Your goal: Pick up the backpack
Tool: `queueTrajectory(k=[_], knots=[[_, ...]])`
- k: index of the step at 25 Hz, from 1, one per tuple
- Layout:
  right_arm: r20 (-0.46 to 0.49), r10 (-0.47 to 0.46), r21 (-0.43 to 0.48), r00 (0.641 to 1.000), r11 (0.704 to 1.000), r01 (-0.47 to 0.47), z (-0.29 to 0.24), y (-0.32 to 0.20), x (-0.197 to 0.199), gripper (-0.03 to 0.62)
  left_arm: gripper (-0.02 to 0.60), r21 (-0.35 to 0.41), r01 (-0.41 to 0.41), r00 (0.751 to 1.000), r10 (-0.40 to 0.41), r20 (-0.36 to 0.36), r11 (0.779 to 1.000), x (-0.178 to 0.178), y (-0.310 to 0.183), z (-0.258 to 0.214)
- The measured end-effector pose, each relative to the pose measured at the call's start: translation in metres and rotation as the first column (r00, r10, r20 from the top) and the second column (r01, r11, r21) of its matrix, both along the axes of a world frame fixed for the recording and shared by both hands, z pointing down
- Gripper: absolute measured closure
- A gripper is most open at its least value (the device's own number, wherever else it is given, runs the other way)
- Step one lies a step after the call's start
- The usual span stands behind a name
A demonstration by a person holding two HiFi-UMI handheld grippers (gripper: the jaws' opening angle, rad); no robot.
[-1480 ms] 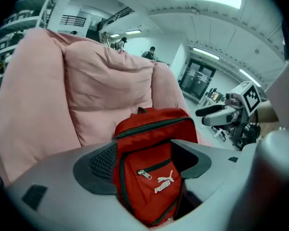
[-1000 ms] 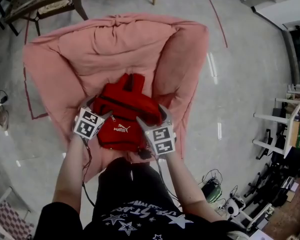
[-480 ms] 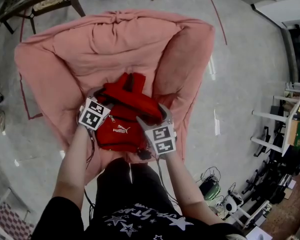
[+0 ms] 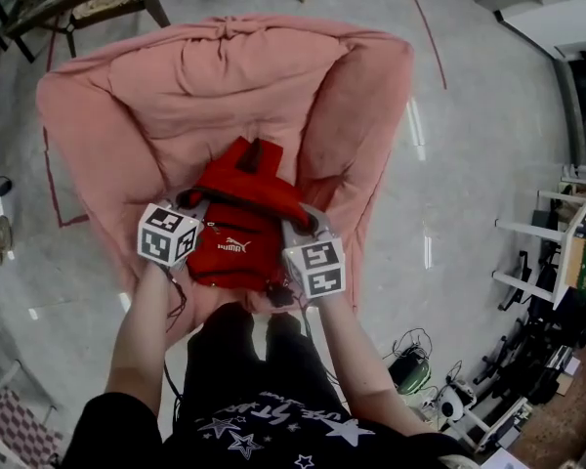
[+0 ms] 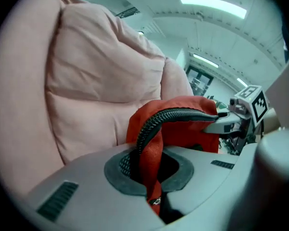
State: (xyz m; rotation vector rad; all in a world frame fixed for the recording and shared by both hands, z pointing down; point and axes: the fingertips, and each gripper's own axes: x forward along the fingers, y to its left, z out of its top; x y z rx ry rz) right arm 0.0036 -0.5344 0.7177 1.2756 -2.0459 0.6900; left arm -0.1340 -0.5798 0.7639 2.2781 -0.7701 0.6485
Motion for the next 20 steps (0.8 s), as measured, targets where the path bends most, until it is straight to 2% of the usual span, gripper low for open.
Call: queueTrajectory(k=[3, 6, 12, 17, 20], knots=[[0.044, -0.024, 0.037, 0.999, 0.999, 0.022, -0.019, 0.009, -0.001, 0.570, 0.568, 0.023, 0.072, 0.994, -0.070, -0.080, 0.997, -0.007, 0.017, -0.029], [0.104, -0.043, 0.073, 0.994, 0.997, 0.036, -0.040, 0.022, 0.000, 0.571, 0.568, 0.058, 0.136, 0.976, -0.124, -0.179, 0.989, -0.013, 0.037, -0.066], [0.155, -0.121, 0.128, 0.980, 0.987, 0.102, -0.078, 0.061, 0.001, 0.572, 0.569, 0.098, 0.237, 0.951, -0.210, -0.226, 0.967, -0.015, 0.091, -0.120], [0.163, -0.167, 0.188, 0.972, 0.973, 0.136, -0.114, 0.102, 0.000, 0.576, 0.571, 0.096, 0.321, 0.912, -0.280, -0.300, 0.942, -0.015, 0.140, -0.154], [0.204, -0.191, 0.214, 0.960, 0.966, 0.146, -0.130, 0.126, -0.003, 0.576, 0.572, 0.095, 0.362, 0.890, -0.314, -0.330, 0.927, -0.018, 0.167, -0.172]])
